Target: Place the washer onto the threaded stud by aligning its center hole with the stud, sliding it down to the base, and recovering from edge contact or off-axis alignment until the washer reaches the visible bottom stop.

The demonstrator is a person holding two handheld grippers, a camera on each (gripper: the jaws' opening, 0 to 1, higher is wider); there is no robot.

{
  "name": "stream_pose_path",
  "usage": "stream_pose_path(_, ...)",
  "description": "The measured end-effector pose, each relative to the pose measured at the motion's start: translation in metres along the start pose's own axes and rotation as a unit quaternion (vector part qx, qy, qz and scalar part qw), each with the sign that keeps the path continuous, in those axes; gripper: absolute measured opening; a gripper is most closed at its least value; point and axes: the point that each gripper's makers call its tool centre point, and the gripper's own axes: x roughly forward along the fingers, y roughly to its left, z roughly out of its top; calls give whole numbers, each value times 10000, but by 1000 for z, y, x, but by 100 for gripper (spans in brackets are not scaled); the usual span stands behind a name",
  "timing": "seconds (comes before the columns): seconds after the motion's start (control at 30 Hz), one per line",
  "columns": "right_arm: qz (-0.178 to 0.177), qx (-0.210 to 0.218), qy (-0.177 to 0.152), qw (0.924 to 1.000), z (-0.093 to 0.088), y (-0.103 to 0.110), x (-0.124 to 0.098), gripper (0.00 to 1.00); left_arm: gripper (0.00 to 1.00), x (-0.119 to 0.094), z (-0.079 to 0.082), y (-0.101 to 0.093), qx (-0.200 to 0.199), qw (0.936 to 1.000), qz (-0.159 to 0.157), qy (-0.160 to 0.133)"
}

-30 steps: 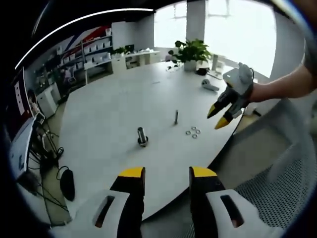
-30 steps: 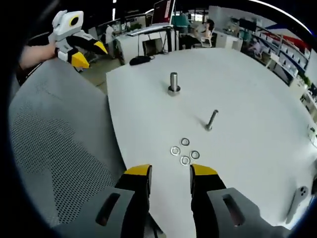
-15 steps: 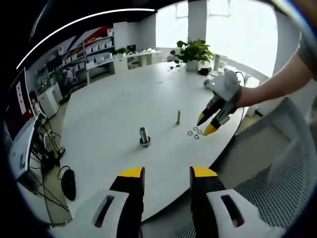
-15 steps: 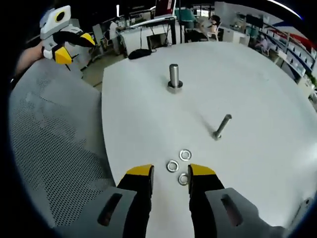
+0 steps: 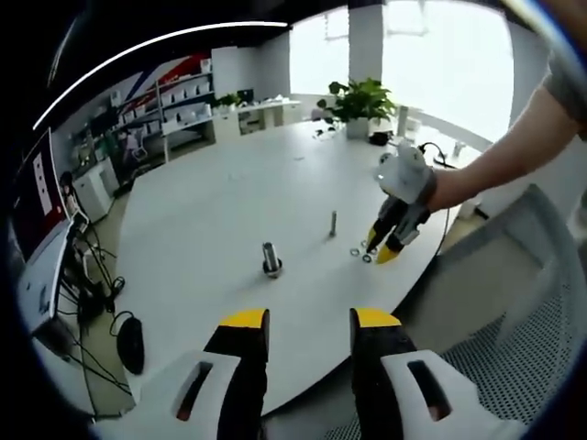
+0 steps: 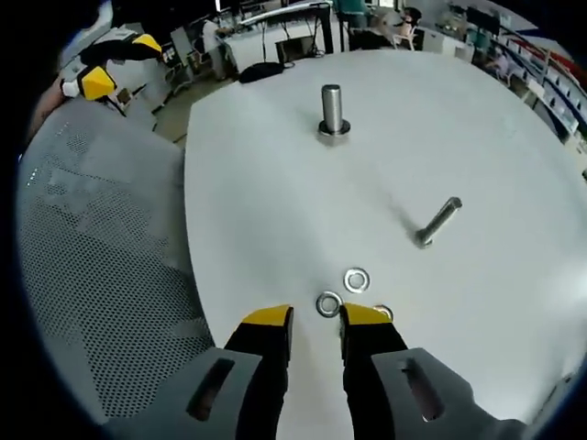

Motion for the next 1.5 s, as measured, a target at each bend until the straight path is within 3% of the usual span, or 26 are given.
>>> stream_pose_path(0.17, -163, -44, 150, 9997, -4, -8, 2, 25, 33, 0, 1, 1, 45, 10000, 52, -9)
stream_pose_path(0.53, -141, -272, 288, 9991, 0, -11, 6, 25, 32, -1, -1, 5, 54, 9999, 151, 32)
stream_pose_path(0.83, -248, -1033, 535, 9929, 0, -11, 8, 20, 31, 0, -2, 8, 67, 9997, 213, 92)
stream_pose_path(1.03, -172, -1243, 580, 9904, 0, -8, 9, 15, 31, 1, -4, 8, 63, 9996, 222, 141)
stream_pose_path(1.17, -13, -1180, 927, 9887, 1, -11, 10, 15, 30, 0, -4, 10, 25, 9996, 244, 121)
stream_pose_path(1.33, -55, -1573, 1721, 9724, -1, -10, 11, 14, 30, 2, -6, 7, 97, 9995, 215, 190)
stream_pose_path(1.4, -102, -1631, 1895, 9682, -1, -10, 11, 14, 30, 2, -7, 7, 112, 9995, 214, 214)
stream_pose_path(1.5, -214, -1379, 1896, 9719, -1, -10, 12, 14, 29, 1, -7, 7, 105, 9995, 219, 210)
